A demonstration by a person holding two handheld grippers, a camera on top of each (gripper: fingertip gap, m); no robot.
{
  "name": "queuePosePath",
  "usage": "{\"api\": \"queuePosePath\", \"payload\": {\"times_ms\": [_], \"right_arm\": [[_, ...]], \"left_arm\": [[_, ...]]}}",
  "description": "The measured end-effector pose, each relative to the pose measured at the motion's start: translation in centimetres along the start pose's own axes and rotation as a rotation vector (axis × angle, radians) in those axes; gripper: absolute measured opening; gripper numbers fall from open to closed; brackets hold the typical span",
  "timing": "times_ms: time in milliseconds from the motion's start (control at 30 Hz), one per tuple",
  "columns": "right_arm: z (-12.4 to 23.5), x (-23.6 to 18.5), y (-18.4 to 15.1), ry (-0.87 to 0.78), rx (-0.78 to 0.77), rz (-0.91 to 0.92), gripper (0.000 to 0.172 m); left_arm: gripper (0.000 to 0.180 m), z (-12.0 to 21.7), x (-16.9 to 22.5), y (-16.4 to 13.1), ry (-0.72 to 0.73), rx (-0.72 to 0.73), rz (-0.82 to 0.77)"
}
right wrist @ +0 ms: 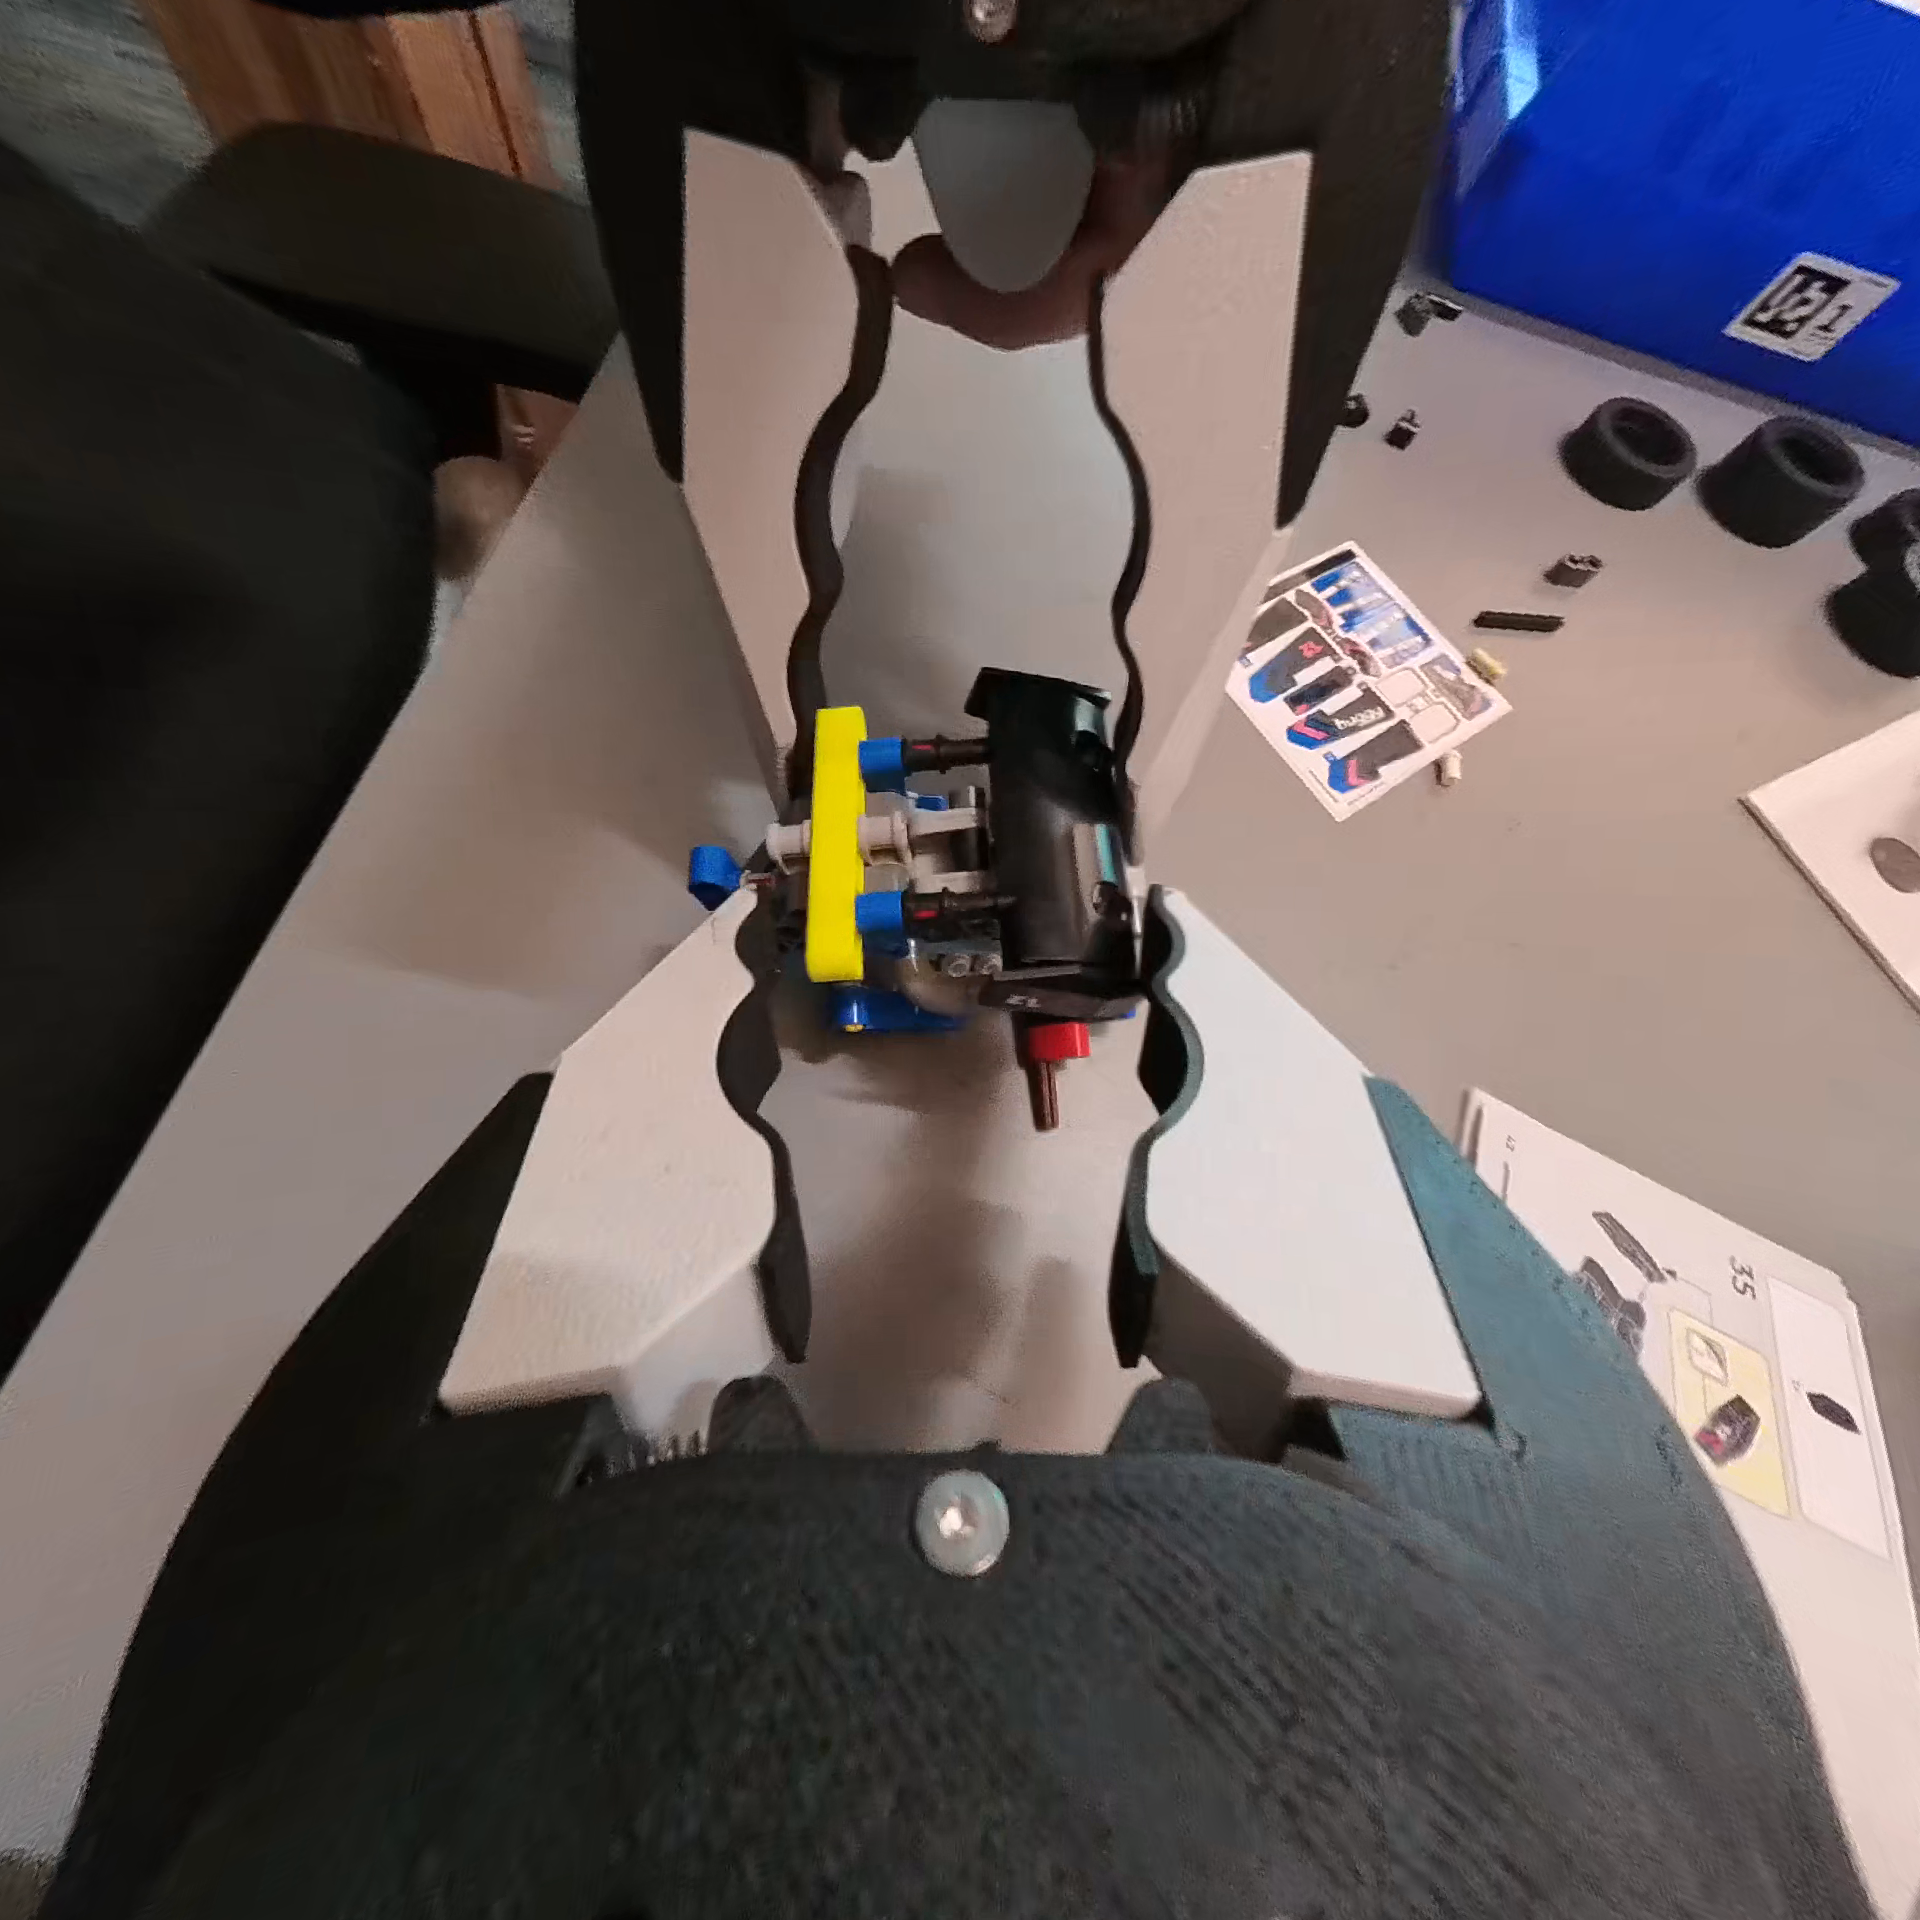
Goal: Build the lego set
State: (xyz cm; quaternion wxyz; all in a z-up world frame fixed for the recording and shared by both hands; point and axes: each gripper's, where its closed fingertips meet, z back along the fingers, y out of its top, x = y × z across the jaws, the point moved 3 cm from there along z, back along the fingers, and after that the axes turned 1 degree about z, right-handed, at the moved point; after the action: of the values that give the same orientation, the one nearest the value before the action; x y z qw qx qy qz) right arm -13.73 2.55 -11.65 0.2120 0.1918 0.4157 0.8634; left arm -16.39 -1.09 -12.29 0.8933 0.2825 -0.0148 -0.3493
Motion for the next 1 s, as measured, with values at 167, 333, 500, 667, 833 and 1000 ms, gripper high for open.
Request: {"api": "queuePosePath", "payload": {"times_ms": [167,333,500,667,833,1000], "right_arm": [[0.03,0.12,-0.11,-0.014,-0.025,0.009,0.066],[0.01,0.1,0.11,-0.055,-0.022,0.027,0.066],[-0.16,0.23,0.22,-0.07,-0.04,-0.001,0.065],[-0.3,0.36,0.21,-0.079,-0.067,-0.029,0.066],[-0.22,0.16,0.47,-0.088,-0.078,0.022,0.064],[-0.11,0.39,0.45,-0.126,-0.047,0.02,0.064]], "left_arm": [[0.064,-0.09,-0.28,0.14,-0.016,0.011,-0.015],[0.064,-0.55,-0.47,-0.08,-0.014,-0.014,-0.008],[0.064,-0.47,-0.7,-0.29,-0.009,-0.059,-0.023],[0.064,-0.59,-0.89,-0.21,0.004,-0.057,-0.068],[0.065,-0.53,-0.71,0.07,0.01,-0.071,-0.143],[0.063,-0.53,-1.09,0.17,0.013,-0.091,-0.136]]}}
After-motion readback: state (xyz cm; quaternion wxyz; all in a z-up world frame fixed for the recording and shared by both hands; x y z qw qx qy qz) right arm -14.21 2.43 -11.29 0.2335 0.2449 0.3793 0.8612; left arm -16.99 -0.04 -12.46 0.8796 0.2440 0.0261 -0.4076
